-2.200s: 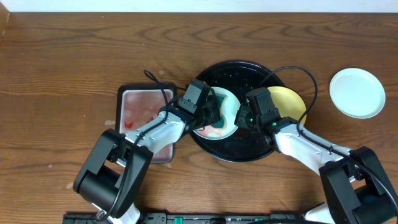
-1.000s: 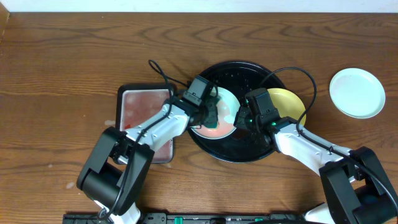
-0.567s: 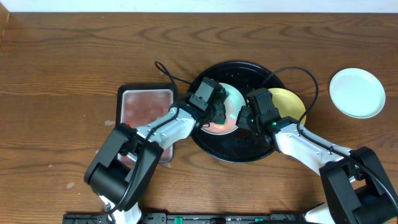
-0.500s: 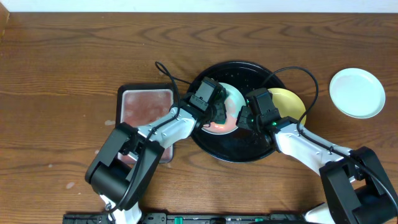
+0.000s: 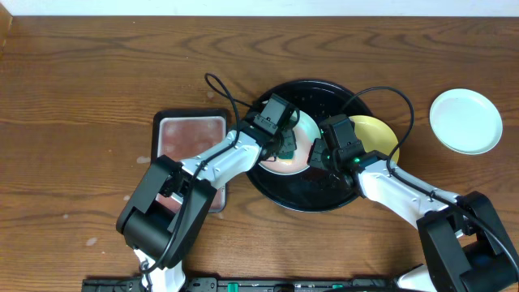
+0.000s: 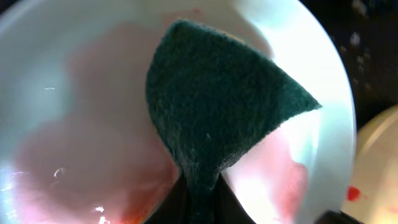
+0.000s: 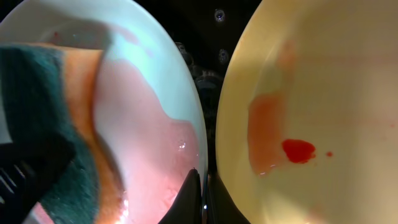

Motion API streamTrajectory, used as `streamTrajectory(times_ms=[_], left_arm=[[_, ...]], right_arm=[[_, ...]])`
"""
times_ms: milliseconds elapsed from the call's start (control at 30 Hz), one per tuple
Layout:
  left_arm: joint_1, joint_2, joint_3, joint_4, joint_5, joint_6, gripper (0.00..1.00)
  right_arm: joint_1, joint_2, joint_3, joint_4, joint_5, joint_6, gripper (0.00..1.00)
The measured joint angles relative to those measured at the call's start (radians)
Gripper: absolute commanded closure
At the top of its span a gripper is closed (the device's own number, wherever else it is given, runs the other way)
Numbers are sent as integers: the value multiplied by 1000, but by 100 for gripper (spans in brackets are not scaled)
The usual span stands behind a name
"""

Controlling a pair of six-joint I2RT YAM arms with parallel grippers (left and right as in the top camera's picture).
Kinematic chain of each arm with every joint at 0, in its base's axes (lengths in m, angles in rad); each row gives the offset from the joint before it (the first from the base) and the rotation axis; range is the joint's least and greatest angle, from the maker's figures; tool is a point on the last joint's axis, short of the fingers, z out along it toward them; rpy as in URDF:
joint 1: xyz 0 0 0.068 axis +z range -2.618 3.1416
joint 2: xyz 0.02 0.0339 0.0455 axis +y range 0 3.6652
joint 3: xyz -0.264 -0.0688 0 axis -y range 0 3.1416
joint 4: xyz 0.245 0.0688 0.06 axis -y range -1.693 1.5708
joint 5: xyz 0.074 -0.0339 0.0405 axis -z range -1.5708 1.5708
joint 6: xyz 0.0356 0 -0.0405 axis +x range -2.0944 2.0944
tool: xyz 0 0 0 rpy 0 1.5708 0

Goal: Clean dirty plates on tray and stack at the side
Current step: 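Scrub the mint plate with the sponge while the right gripper holds it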

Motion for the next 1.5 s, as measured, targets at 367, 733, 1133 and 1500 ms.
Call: streamTrajectory(times_ms=[367, 733, 1133, 1500], left_arm=[[43, -5, 51, -187, -165, 47, 93], [37, -8, 51, -175, -88, 95, 93], [-83, -2, 51, -75, -41, 0, 93], [-49, 11, 51, -5, -148, -33, 93]], right_arm=[[0, 0, 2, -3, -4, 0, 99], [0, 0, 2, -3, -9, 0, 99], [0, 0, 2, -3, -9, 0, 99], [0, 0, 2, -3, -9, 0, 99]])
